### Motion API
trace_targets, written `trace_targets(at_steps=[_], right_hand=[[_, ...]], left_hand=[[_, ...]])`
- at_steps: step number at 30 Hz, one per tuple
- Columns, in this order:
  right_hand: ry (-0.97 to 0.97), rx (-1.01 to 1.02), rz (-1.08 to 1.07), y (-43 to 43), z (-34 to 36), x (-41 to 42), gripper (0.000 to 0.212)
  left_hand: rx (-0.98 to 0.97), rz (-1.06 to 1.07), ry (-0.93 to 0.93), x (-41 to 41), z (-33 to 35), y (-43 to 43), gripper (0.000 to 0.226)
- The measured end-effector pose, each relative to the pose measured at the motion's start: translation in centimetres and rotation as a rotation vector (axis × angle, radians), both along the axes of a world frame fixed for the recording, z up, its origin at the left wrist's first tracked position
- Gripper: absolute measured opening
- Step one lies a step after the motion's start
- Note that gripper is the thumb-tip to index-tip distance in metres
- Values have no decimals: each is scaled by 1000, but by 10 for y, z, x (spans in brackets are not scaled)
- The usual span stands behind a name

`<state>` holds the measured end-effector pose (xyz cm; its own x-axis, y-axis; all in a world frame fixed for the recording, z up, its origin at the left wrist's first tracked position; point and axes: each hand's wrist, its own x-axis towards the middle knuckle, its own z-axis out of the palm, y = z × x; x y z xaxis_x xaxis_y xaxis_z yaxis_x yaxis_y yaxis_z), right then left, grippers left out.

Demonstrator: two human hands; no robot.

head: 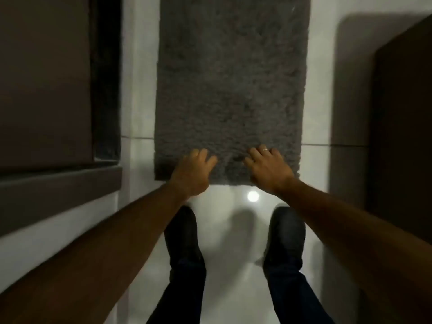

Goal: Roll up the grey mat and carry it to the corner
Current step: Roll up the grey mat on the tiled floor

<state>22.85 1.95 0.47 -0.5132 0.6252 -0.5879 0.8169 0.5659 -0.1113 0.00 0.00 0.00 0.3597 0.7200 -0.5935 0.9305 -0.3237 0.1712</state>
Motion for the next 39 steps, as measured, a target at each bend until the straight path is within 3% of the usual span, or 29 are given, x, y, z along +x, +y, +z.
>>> trace_targets(at_steps=[6,11,14,18,23,26,30,32,35,39], right_hand=[[-153,11,84,-51,-116,10,51],[-163,32,57,-60,-143,11,47],[-133,52,56,-55,-141,11,43],[-46,24,65,-51,-131,18,42],[181,28,-337,-16,-123,22,43],[200,71,-413,4,-126,20,41],[117,175,-215,6,-133,23,29],[121,180,-194,-1,-136,27,33],[55,162,-126,-12,-140,35,56],[74,146,-121,-5,-144,37,51]], left_hand=[[-134,-75,238,1,-124,-45,82],[34,-186,299,2,-155,-45,80],[69,-252,290,5,-154,-39,67],[10,20,151,8,-142,-19,41],[11,368,-98,-5,-129,19,38],[249,167,48,-11,-128,21,33],[400,-68,131,-19,-136,19,13],[361,-48,99,-23,-140,12,23],[265,-106,175,-26,-142,0,63],[255,-57,196,-25,-144,10,59]])
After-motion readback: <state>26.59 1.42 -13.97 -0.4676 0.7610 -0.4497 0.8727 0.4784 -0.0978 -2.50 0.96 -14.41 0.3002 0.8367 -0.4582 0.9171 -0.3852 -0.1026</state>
